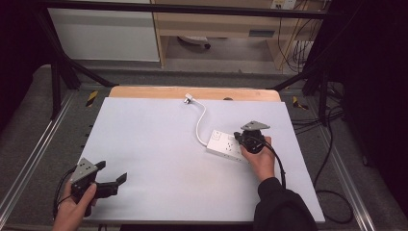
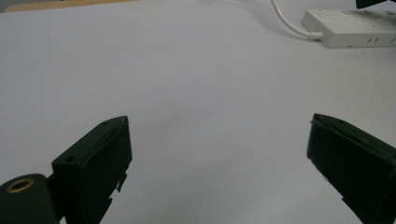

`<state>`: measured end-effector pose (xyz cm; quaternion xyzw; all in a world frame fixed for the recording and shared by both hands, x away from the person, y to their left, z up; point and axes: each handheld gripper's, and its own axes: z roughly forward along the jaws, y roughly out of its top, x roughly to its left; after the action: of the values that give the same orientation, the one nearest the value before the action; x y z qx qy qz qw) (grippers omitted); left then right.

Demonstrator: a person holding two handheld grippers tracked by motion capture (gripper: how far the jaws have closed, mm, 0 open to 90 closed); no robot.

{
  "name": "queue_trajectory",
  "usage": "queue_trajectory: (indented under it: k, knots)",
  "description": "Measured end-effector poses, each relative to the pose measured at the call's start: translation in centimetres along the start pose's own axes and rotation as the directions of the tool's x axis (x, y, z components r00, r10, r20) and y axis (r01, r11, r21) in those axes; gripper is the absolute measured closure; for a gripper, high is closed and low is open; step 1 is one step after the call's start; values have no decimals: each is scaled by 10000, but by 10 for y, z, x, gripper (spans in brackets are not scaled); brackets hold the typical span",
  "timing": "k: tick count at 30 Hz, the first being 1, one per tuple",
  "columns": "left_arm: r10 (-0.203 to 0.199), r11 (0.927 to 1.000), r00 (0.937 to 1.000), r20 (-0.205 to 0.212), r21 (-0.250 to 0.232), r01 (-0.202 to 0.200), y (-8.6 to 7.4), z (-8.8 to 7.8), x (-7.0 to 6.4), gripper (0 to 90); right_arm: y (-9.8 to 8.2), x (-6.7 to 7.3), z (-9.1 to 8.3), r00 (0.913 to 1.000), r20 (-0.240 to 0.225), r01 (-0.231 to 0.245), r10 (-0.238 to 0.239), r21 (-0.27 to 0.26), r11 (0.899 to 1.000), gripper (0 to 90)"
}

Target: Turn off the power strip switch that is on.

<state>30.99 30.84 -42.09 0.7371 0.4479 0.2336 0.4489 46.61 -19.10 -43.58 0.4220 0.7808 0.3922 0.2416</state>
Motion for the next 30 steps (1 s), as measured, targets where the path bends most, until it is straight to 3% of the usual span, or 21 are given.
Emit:
queue_trajectory:
  k: [8, 13, 16, 20, 26, 30]
  knots:
    - [18, 10000, 10000, -7, 15, -18, 0, 0, 0, 66, 3, 2, -4, 9999, -142, -93, 89, -317, 9995, 900]
    - [-3, 10000, 10000, -11, 19, 3, 0, 0, 0, 67, 5, 3, -7, 9993, -318, -207, 196, -343, 9992, 812]
    - [12, 10000, 10000, -23, 21, -12, 0, 0, 0, 67, 7, 4, -10, 9986, -412, -349, 333, -392, 9986, 730]
    - [10, 10000, 10000, -26, 28, -10, 0, 0, 0, 67, 10, 6, -10, 9982, -467, -382, 368, -283, 9989, 534]
    - [-12, 10000, 10000, -15, 27, 12, 0, 0, 0, 66, 13, 8, -10, 9972, -473, -580, 579, -5, 9983, 308]
    - [2, 10000, 10000, -21, 37, -2, 0, 0, 0, 67, 15, 9, -12, 9965, -498, -659, 664, 110, 9978, 197]
